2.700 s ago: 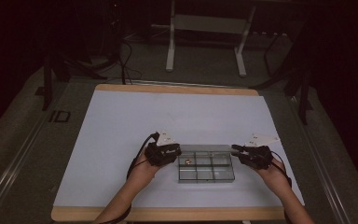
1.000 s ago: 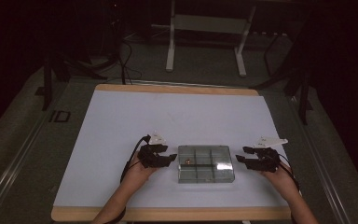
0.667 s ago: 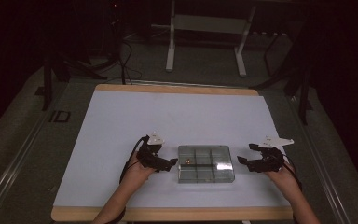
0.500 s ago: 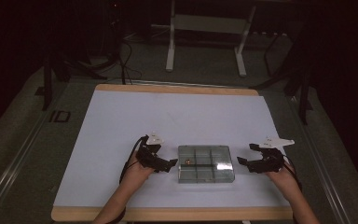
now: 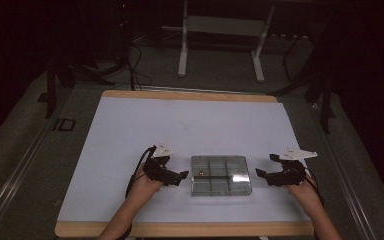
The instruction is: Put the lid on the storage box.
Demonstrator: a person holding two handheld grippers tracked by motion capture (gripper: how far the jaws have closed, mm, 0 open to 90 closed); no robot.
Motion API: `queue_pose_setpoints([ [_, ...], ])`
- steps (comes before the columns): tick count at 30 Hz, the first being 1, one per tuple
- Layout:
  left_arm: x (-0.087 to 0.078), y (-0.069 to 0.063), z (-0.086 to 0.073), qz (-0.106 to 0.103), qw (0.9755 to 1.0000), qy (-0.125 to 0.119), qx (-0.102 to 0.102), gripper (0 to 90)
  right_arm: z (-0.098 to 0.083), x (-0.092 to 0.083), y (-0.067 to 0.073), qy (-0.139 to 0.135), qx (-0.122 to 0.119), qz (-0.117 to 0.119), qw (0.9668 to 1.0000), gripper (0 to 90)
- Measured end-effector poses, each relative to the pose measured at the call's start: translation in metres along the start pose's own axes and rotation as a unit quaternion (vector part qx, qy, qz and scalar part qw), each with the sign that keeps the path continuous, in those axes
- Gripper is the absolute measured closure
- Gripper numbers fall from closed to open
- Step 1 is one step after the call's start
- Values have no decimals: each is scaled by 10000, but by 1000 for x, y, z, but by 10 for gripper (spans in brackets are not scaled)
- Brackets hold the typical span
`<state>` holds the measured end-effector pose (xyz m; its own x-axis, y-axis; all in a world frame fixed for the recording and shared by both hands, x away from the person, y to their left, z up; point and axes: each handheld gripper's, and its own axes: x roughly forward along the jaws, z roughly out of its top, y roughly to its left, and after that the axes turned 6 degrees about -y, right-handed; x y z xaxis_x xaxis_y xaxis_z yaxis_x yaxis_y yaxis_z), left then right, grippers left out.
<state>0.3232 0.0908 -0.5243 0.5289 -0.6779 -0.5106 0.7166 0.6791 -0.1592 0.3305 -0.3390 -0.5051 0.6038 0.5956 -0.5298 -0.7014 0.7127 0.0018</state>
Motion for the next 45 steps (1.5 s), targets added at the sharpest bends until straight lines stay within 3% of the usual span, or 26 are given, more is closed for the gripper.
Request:
queue_pose_setpoints([
  [14,-14,2,-12,152,9999,-15,-72,11,-13,-8,-4,-59,-5,-226,9997,141],
  [34,-41,3,-43,472,9986,-101,-207,11,-38,-28,-8,-125,26,-622,9980,141],
  [40,-45,2,-49,662,9976,-135,-168,11,-45,-31,-9,-159,64,-762,9969,140],
  [42,-47,0,-50,836,9963,-171,-85,11,-48,-31,-9,-158,61,-777,9968,138],
  [45,-48,1,-52,962,9950,-235,-152,11,-52,-32,-10,-164,47,-872,9960,138],
])
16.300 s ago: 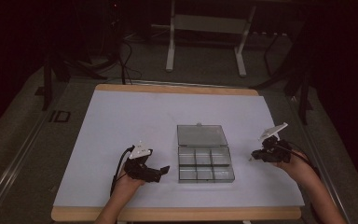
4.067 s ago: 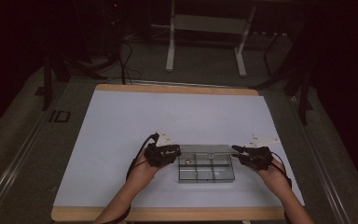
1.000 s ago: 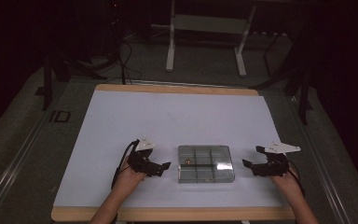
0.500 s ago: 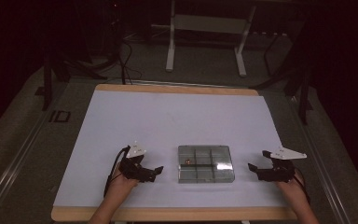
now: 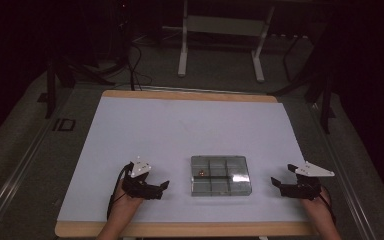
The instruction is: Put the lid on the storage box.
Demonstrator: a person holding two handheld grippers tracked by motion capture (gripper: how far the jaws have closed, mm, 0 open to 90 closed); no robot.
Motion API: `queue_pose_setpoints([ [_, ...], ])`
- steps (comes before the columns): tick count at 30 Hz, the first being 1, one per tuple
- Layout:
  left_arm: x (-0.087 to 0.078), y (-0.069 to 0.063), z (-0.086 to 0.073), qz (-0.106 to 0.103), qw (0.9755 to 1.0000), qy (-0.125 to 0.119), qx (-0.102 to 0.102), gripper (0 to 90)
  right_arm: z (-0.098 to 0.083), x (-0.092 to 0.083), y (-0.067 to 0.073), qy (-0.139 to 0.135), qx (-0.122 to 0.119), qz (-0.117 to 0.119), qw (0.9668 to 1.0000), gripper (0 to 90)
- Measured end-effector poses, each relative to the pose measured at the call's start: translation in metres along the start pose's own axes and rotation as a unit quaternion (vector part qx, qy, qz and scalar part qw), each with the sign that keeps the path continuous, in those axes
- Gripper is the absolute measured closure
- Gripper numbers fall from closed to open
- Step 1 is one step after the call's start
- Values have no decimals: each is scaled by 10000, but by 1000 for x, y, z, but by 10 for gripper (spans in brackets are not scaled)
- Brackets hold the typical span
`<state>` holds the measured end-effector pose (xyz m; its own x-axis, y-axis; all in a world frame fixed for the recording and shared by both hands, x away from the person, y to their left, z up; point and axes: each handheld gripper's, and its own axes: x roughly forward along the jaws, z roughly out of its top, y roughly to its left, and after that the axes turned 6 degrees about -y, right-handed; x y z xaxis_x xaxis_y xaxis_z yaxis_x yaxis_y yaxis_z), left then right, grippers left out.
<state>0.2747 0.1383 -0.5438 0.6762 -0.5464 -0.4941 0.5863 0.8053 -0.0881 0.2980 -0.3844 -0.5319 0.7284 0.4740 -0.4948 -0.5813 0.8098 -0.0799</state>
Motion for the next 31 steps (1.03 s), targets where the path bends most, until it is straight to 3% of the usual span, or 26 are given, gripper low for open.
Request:
queue_pose_setpoints([
  [5,2,2,-4,30,9999,59,-98,11,-8,2,-2,-29,15,-86,10000,137],
  [9,3,0,-4,74,9999,95,-50,11,-9,2,-1,-46,-24,-169,9998,137],
  [15,1,0,-5,202,9998,1,-91,11,-10,0,3,-154,-123,-393,9990,140],
  [20,-1,0,-6,304,9994,-92,-124,11,-11,-2,1,-263,3,-554,9981,142],
  [24,-2,-1,-7,382,9991,-155,-104,11,-12,-3,-1,-303,115,-579,9978,143],
  [31,-2,-2,-7,438,9989,-160,-66,11,-12,-2,0,-291,68,-582,9979,144],
])
